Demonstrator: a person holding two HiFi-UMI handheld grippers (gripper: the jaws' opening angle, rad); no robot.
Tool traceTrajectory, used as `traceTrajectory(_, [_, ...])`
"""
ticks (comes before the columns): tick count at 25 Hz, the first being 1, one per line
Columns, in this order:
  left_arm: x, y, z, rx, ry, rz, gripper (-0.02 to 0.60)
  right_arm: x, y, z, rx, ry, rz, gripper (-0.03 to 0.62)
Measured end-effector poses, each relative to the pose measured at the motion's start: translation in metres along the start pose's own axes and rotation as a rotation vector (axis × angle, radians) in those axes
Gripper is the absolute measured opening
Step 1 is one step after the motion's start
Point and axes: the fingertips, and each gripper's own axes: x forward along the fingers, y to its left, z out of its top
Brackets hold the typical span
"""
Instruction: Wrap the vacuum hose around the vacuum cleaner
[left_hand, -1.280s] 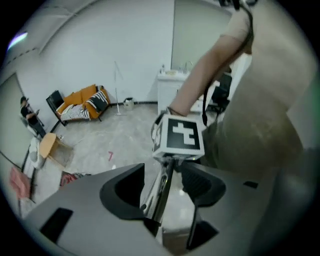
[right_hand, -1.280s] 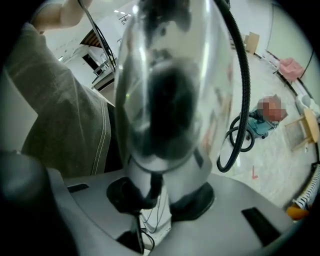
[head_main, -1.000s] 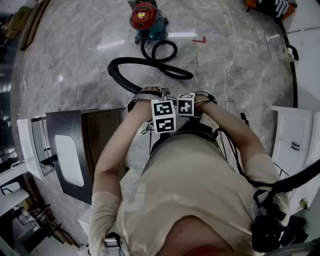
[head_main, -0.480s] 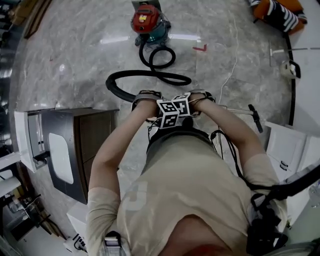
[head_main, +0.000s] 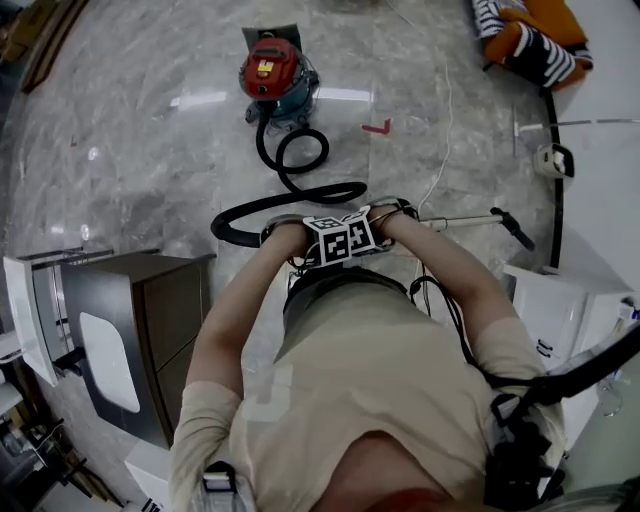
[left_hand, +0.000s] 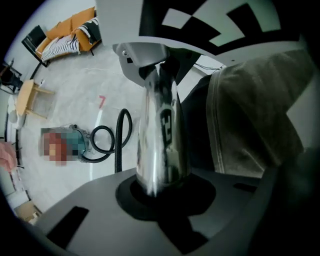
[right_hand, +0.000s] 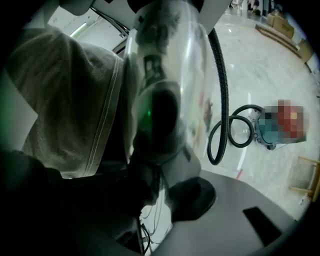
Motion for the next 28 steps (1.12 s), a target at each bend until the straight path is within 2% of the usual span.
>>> traceTrajectory(4, [0.006, 0.021, -0.012, -0.017, -0.025, -0.113, 0.063, -0.003, -0.03, 0.014, 0.02, -0.064, 0.016, 0.095])
traceTrajectory(8, [0.01, 0.046, -0.033, -0.043, 0.021, -0.171, 0.064, -0.021, -0.057, 0.025, 0.048, -0.12, -0.011, 0.095])
traceTrajectory(10, [0.012, 0.049, -0.039, -0.065, 0.035, -0.228, 0.064, -0.028, -0.064, 0.032, 0.083, -0.157, -0.015, 0.1])
traceTrajectory(11, [0.016, 0.045, -0.044, -0.085, 0.046, -0.282, 0.064, -0.026, -0.067, 0.035, 0.118, -0.179, -0.004, 0.113])
traceTrajectory(13, [0.031, 0.034, -0.057, -0.135, 0.07, -0.404, 0.064, -0.017, -0.077, 0.032, 0.213, -0.195, 0.025, 0.221])
traceTrajectory(14, [0.04, 0.028, -0.063, -0.165, 0.082, -0.454, 0.064, -0.013, -0.084, 0.024, 0.263, -0.197, 0.034, 0.255])
traceTrajectory(16, [0.053, 0.018, -0.076, -0.222, 0.116, -0.508, 0.064, -0.01, -0.098, 0.002, 0.387, -0.221, 0.036, 0.259])
traceTrajectory(20, [0.066, 0.007, -0.093, -0.308, 0.184, -0.559, 0.078, -0.003, -0.105, -0.055, 0.688, -0.259, -0.018, 0.259])
traceTrajectory(22, [0.067, 0.002, -0.097, -0.361, 0.185, -0.598, 0.086, -0.001, -0.099, -0.07, 0.836, -0.332, -0.022, 0.259])
traceTrajectory(24, [0.062, 0.0, -0.097, -0.408, 0.162, -0.618, 0.091, 0.002, -0.09, -0.07, 1.02, -0.503, 0.063, 0.258])
traceTrajectory(28, [0.032, -0.004, -0.074, -0.444, 0.1, -0.609, 0.095, 0.017, -0.096, -0.076, 1.506, -0.893, 0.389, 0.259])
